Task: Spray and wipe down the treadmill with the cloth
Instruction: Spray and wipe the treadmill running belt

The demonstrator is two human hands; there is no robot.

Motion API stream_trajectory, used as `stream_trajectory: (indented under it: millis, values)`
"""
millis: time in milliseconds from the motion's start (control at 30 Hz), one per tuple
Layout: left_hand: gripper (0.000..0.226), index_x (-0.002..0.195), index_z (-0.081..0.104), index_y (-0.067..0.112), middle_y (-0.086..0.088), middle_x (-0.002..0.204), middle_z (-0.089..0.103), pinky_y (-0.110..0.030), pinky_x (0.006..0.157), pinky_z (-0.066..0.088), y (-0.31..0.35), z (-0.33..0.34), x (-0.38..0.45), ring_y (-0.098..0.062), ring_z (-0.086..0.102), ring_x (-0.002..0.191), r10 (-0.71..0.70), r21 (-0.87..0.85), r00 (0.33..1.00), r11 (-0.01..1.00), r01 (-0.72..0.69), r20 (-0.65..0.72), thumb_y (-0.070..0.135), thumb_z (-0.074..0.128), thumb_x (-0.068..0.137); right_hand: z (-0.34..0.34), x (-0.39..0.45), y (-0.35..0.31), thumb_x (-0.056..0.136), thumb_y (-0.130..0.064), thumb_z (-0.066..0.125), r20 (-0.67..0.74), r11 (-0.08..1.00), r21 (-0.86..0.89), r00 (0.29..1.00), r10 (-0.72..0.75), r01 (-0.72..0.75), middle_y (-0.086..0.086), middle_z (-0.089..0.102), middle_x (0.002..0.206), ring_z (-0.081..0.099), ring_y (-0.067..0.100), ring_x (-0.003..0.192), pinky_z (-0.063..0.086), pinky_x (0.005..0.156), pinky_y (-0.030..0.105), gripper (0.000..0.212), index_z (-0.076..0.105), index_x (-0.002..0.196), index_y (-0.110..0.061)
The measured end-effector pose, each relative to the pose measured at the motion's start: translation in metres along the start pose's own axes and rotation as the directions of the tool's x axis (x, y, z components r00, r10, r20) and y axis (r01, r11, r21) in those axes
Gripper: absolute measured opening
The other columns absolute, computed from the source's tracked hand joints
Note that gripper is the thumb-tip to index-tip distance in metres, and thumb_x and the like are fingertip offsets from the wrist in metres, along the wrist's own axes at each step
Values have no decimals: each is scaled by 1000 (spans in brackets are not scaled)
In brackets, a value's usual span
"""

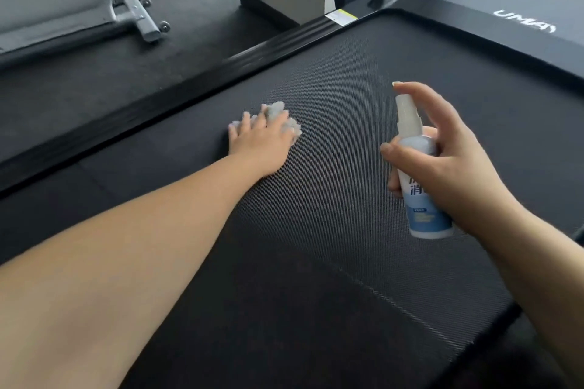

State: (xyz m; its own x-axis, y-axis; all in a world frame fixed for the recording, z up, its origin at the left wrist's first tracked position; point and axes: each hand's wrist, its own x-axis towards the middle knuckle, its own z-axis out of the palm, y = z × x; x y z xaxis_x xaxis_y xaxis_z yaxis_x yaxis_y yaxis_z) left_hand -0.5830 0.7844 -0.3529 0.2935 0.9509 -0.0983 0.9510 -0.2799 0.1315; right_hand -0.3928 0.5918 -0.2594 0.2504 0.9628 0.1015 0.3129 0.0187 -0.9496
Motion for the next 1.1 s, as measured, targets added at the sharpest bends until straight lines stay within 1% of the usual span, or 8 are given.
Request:
stream_trajectory:
  millis: [100, 300, 433, 500, 700, 800, 900, 1100]
  values:
    - [51, 148, 10, 42, -2, 161, 3, -59, 112, 1, -27, -2, -15, -36, 1, 145, -193, 8, 981, 981, 193, 3, 48, 13, 97, 14, -2, -5, 88, -8, 67, 21, 1000, 4, 1000, -2, 2, 2, 64, 78, 67, 21, 54, 58, 61, 34, 63, 50, 131, -51]
    - [52, 148, 13, 43, 2, 160, 6, -56, 113, 5, -28, 4, -61, -32, 6, 145, 307, 30, 952, 951, -307, 5, 50, 15, 97, 33, -10, -13, 88, -7, 67, 23, 1000, 8, 1000, -13, 12, -4, 64, 74, 65, 17, 50, 55, 57, 26, 62, 51, 131, -49]
    - [53, 149, 10, 40, -3, 160, 9, -54, 112, 9, -93, -8, -50, -32, 10, 143, -256, 9, 967, 967, 256, -2, 49, 13, 97, 35, -19, -15, 88, -7, 67, 35, 1000, -5, 999, 6, -6, 5, 64, 70, 65, 18, 52, 57, 58, 30, 63, 50, 132, -49]
    - [54, 149, 1, 41, -2, 161, 2, -57, 112, 1, -89, -6, -60, -34, 0, 145, -339, -3, 941, 941, 339, 14, 48, 13, 97, 36, -22, -16, 88, -7, 67, 42, 1000, -17, 999, 17, -16, 4, 64, 67, 66, 19, 53, 59, 60, 33, 63, 50, 131, -50]
    - [56, 148, -9, 41, -1, 160, 6, -55, 114, 5, -67, 2, -92, -32, 3, 145, 209, 26, 978, 978, -209, 7, 46, 19, 99, 47, -28, -21, 88, -7, 68, 58, 1000, -11, 998, 12, -11, -1, 65, 66, 68, 19, 54, 59, 58, 28, 63, 49, 132, -49]
    - [54, 148, 9, 36, -6, 157, 20, -55, 110, 20, -121, -4, -84, -34, 21, 139, -95, 71, 993, 992, 100, -71, 47, 22, 97, 51, -31, -24, 88, -8, 67, 69, 999, -35, 998, 8, -6, -1, 65, 63, 68, 18, 53, 57, 56, 26, 63, 49, 131, -50]
    - [52, 149, 7, 39, -4, 160, 8, -57, 113, 6, -136, -5, -95, -34, 6, 145, -398, -19, 918, 917, 398, 3, 46, 13, 98, 53, -36, -25, 88, -8, 67, 82, 998, -65, 997, 4, 2, 2, 66, 68, 68, 19, 53, 56, 57, 28, 63, 49, 131, -50]
    - [48, 147, 7, 47, 5, 161, -1, -57, 114, -5, -68, 8, -142, -29, -6, 146, 93, -49, 996, 994, -94, -10, 44, 17, 100, 69, -39, -34, 88, -9, 67, 101, 997, -71, 995, -5, 12, 0, 65, 65, 67, 18, 52, 56, 57, 28, 63, 48, 131, -51]
